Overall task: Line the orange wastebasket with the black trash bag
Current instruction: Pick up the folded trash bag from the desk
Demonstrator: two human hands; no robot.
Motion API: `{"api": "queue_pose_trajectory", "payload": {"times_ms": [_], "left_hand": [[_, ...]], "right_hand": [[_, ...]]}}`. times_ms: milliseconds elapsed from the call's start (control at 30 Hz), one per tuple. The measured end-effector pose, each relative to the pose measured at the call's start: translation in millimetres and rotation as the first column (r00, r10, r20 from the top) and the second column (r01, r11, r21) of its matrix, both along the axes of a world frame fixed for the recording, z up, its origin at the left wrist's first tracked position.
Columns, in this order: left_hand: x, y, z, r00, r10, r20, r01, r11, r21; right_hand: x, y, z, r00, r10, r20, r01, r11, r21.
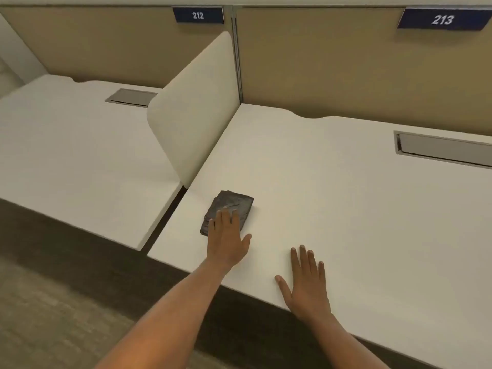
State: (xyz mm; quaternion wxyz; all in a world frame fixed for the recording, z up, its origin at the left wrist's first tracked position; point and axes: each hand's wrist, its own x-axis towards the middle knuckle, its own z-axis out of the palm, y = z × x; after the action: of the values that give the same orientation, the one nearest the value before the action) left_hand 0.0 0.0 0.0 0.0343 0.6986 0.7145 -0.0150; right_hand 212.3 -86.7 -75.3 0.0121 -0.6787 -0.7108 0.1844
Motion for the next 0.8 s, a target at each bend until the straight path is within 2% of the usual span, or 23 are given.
{"api": "queue_pose_trajectory", "payload": {"times_ms": [233,500,633,800], "left_hand": [[0.2,25.7,-26.0,0.998,0.061,-0.002,-0.061,0.997,-0.043],[-9.7,31.5,-23.7,0.987,0.019,0.16,-0.04,0.991,0.129],[-16.5,36.7,-5.2,0.915,0.137,0.379,-0.218,0.959,0.182],[-38.1,43.2,24.5,0.809,0.236,0.539,-0.39,0.901,0.19]], "right_hand": [[-1.8,-5.1,-9.8,0.999,-0.019,0.027,0.016,0.995,0.102],[-1.4,-7.2,-4.6,1.0,-0.019,0.012,0.018,0.996,0.083],[-2.2,-7.2,-2.0,1.0,-0.026,0.004,0.026,0.997,0.074],[-1.5,-7.6,2.8,1.0,-0.02,-0.01,0.021,0.998,0.059]]}}
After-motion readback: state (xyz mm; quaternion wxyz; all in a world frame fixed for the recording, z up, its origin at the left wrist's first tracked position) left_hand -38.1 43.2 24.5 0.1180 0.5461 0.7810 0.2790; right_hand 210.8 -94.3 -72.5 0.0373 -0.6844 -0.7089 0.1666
